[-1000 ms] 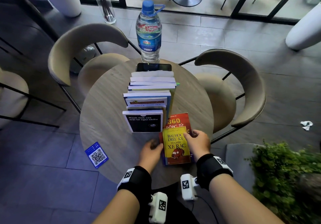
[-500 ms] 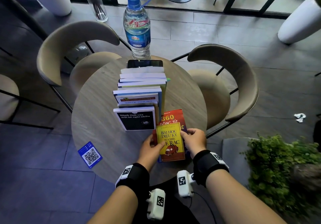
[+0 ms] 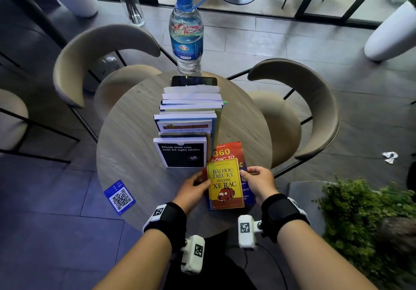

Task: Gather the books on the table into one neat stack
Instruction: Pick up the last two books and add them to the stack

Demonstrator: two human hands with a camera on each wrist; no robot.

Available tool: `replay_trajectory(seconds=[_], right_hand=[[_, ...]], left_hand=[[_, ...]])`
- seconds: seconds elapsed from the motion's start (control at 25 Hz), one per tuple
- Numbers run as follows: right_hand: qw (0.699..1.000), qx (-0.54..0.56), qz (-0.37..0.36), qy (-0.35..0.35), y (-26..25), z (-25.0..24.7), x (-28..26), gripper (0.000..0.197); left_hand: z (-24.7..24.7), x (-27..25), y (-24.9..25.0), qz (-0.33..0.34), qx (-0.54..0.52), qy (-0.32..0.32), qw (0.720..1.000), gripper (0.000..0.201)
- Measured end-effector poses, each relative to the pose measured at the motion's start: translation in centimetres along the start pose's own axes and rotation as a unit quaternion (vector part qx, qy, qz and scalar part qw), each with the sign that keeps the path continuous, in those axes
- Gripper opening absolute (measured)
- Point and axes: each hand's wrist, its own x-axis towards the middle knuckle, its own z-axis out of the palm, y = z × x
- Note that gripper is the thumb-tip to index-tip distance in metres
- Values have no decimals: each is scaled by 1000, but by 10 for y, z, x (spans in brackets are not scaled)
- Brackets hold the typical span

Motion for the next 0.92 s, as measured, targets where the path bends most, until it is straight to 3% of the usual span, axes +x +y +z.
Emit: replay_trajectory(seconds=[0.32,0.48,0.72,0.92], right_hand=[[999,-16,-5,-28,4,-7,2,12],[996,-40,-12,-80,6,-5,-4,49],[992,-54,-19,-115,3,-5,-6,32],[989,-58,-18,-132,-6,-20,2,40]], left_hand=[[-14,23,22,17,135,-1,991,28],[-11,26,12,21,132,26,991,21],[-10,27,9,17,128,41,991,15],[-7,24,12,19,131,47,990,18]])
